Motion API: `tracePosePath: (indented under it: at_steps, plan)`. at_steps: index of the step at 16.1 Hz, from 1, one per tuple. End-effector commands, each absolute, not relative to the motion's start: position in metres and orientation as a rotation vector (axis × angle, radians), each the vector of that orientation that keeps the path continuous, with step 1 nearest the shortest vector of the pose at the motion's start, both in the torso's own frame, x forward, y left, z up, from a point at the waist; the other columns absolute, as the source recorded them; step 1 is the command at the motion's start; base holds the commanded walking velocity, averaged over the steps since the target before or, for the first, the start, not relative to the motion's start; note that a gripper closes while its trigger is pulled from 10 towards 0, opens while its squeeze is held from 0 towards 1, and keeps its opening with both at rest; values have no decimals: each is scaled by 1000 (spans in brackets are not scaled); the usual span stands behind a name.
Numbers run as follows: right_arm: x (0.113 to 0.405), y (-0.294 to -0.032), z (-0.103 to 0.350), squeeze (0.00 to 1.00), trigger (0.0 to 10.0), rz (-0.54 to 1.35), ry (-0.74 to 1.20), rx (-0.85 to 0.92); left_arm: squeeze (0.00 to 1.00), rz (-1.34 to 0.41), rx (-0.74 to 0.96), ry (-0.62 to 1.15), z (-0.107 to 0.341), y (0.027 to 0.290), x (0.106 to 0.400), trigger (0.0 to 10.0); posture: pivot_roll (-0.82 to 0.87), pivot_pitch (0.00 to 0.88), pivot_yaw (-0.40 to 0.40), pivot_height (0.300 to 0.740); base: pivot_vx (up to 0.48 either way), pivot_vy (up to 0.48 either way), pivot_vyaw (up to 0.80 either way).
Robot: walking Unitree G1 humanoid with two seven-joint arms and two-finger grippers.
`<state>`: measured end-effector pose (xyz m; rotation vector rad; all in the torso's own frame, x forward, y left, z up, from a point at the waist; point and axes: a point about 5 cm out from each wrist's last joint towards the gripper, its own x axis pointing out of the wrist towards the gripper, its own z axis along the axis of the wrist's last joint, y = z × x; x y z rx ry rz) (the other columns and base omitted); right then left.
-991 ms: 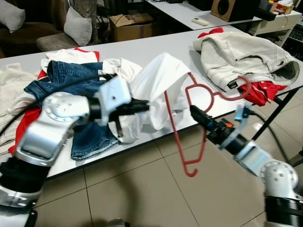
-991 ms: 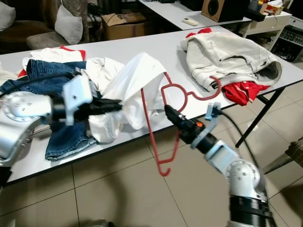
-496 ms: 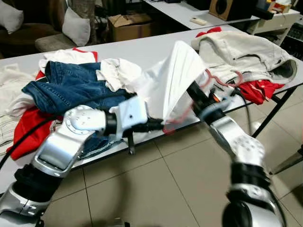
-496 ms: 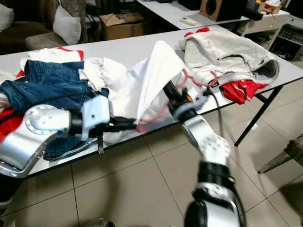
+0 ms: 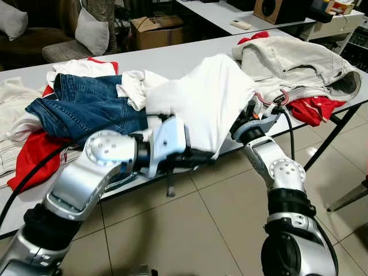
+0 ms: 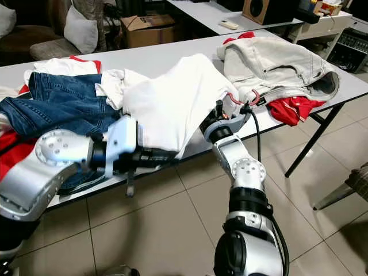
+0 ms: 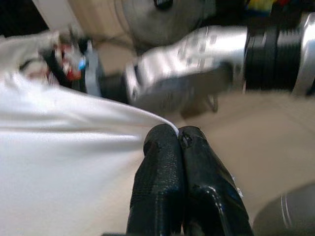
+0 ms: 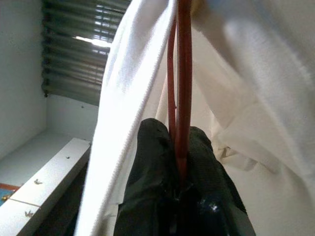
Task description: Hang hanger
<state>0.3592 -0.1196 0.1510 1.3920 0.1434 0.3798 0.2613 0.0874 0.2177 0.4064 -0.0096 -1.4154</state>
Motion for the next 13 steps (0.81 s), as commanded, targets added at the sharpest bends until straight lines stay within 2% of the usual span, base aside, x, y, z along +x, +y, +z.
tracePosePath:
  at_steps: [1,3,4,5,6,7,12,13]
  plan:
    - [363,-117,159,0,0,384,134,1373,0,-1441,386,-52,227,79,258,0,-27,0,-7,740,0,0,0]
    - [362,-107,163,0,0,425,144,1370,0,-1425,376,-63,221,58,260,0,-36,0,-2,740,0,0,0]
    - [362,-105,165,0,0,437,142,1362,0,-1396,393,-57,216,51,263,2627,-41,0,3,740,0,0,0]
    - [361,-105,165,0,0,434,133,1378,0,-1365,395,-30,210,45,267,10000,-48,0,6,740,0,0,0]
    - [361,-111,165,0,0,409,108,1386,0,-1372,397,-8,205,44,266,10000,-51,0,8,740,0,0,0]
    - [362,-119,163,0,0,368,92,1403,1000,-1382,409,17,201,46,265,10000,-53,0,7,740,0,0,0]
    - [364,-127,162,0,0,354,87,1406,1000,-1399,477,78,190,53,258,10000,-40,0,-6,740,0,0,0]
    - [364,-127,162,0,0,357,86,1396,1000,-1394,446,53,194,55,257,10000,-41,0,-4,740,0,0,0]
